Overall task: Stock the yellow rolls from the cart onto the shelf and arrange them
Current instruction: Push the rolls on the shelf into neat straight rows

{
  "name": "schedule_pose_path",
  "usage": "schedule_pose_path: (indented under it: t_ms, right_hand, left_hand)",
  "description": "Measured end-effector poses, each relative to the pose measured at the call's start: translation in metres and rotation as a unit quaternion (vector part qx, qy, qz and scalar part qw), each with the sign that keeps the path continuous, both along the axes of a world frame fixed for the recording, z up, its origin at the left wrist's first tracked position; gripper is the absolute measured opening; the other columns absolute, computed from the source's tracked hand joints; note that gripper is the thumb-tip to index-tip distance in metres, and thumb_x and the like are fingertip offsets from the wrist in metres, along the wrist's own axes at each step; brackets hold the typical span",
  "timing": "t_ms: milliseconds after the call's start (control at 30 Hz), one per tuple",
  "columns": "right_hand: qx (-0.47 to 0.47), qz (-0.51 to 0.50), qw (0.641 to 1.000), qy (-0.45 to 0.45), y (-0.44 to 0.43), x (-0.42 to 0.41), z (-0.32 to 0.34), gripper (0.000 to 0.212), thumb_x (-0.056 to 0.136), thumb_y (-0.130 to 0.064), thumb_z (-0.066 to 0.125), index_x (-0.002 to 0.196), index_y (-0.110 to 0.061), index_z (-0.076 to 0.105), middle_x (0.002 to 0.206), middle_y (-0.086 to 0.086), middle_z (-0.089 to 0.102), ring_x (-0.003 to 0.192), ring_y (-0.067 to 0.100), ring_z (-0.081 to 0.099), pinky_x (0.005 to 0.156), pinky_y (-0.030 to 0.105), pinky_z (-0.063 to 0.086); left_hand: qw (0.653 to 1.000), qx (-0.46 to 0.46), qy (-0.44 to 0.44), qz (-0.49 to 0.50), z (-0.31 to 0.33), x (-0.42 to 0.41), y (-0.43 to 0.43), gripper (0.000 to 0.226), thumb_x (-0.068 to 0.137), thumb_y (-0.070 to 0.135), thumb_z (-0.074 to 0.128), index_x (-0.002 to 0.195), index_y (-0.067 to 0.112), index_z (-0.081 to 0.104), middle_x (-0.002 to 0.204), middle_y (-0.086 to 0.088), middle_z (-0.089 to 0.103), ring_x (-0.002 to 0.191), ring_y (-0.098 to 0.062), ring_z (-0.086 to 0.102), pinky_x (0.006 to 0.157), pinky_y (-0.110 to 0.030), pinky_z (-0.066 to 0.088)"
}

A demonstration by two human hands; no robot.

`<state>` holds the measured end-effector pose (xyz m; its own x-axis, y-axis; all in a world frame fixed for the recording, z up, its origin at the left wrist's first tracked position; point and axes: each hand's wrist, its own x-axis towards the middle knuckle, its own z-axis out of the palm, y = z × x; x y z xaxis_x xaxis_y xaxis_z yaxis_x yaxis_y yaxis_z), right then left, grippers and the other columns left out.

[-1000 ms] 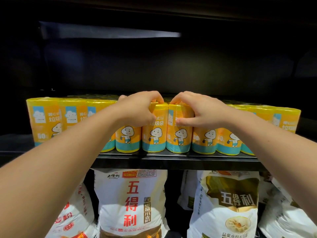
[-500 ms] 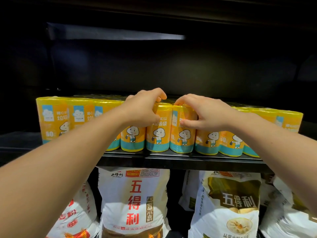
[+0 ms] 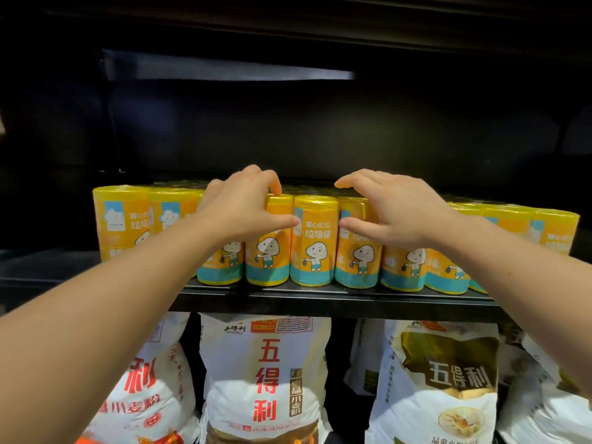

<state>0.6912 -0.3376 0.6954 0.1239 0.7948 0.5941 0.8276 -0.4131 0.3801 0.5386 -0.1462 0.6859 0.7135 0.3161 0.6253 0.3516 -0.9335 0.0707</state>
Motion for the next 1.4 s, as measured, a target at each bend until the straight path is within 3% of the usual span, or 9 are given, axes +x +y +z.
schedule_pose_path:
  t_ms: [133, 267, 500, 900, 1267, 1400]
  right_hand:
    - [0.009, 0.008, 0.999, 0.034, 0.021, -0.012, -0.004, 0.064, 0.092, -0.062, 0.047, 0.147, -0.032, 0.034, 0.150, -0.010, 0.043, 0.122, 0.011, 0.054, 0.085, 0.031, 0.047]
    - [0.010, -0.004, 0.997, 0.070, 0.036, -0.017, -0.010, 0.064, 0.091, -0.063, 0.050, 0.146, -0.034, 0.034, 0.148, -0.012, 0.044, 0.127, 0.012, 0.050, 0.091, 0.037, 0.050]
    - [0.007, -0.030, 0.994, 0.103, 0.042, -0.019, -0.011, 0.062, 0.089, -0.066, 0.050, 0.141, -0.036, 0.038, 0.138, -0.013, 0.050, 0.112, 0.012, 0.057, 0.080, 0.034, 0.053]
    - [-0.001, -0.040, 0.995, 0.089, 0.044, -0.017, -0.013, 0.062, 0.089, -0.067, 0.048, 0.140, -0.034, 0.039, 0.139, -0.013, 0.050, 0.112, 0.010, 0.056, 0.072, 0.027, 0.045]
    - [-0.015, -0.031, 0.997, 0.074, 0.042, -0.021, -0.005, 0.066, 0.088, -0.067, 0.050, 0.143, -0.033, 0.036, 0.140, -0.010, 0.051, 0.121, 0.014, 0.054, 0.088, 0.037, 0.053]
    - [-0.003, -0.012, 1.000, 0.020, 0.042, -0.028, 0.000, 0.075, 0.086, -0.071, 0.048, 0.149, -0.034, 0.028, 0.145, -0.006, 0.050, 0.130, 0.018, 0.050, 0.103, 0.042, 0.043]
  left_hand:
    - [1.000, 0.011, 0.017, -0.014, 0.002, -0.005, 0.002, 0.065, 0.079, 0.071, 0.059, 0.127, 0.028, 0.052, 0.123, 0.006, 0.054, 0.104, -0.013, 0.053, 0.092, -0.041, 0.047]
    - [0.998, 0.011, 0.046, -0.038, 0.006, -0.015, 0.011, 0.059, 0.082, 0.062, 0.063, 0.130, 0.030, 0.051, 0.128, 0.008, 0.054, 0.112, -0.015, 0.054, 0.091, -0.041, 0.047]
    - [0.997, 0.020, 0.030, -0.067, 0.000, -0.016, 0.021, 0.056, 0.084, 0.055, 0.067, 0.132, 0.031, 0.050, 0.128, 0.010, 0.055, 0.115, -0.015, 0.054, 0.095, -0.041, 0.045]
    - [0.996, -0.002, 0.030, -0.083, -0.001, -0.016, 0.026, 0.053, 0.085, 0.050, 0.068, 0.132, 0.034, 0.047, 0.129, 0.011, 0.056, 0.115, -0.014, 0.055, 0.095, -0.039, 0.041]
    - [0.996, -0.011, 0.007, -0.087, -0.003, -0.015, 0.025, 0.064, 0.080, 0.055, 0.071, 0.136, 0.034, 0.047, 0.132, 0.012, 0.055, 0.119, -0.013, 0.054, 0.103, -0.043, 0.044]
    - [0.991, -0.059, -0.049, -0.106, 0.004, -0.025, 0.024, 0.058, 0.084, 0.051, 0.069, 0.136, 0.034, 0.048, 0.131, 0.013, 0.055, 0.123, -0.009, 0.050, 0.105, -0.047, 0.043]
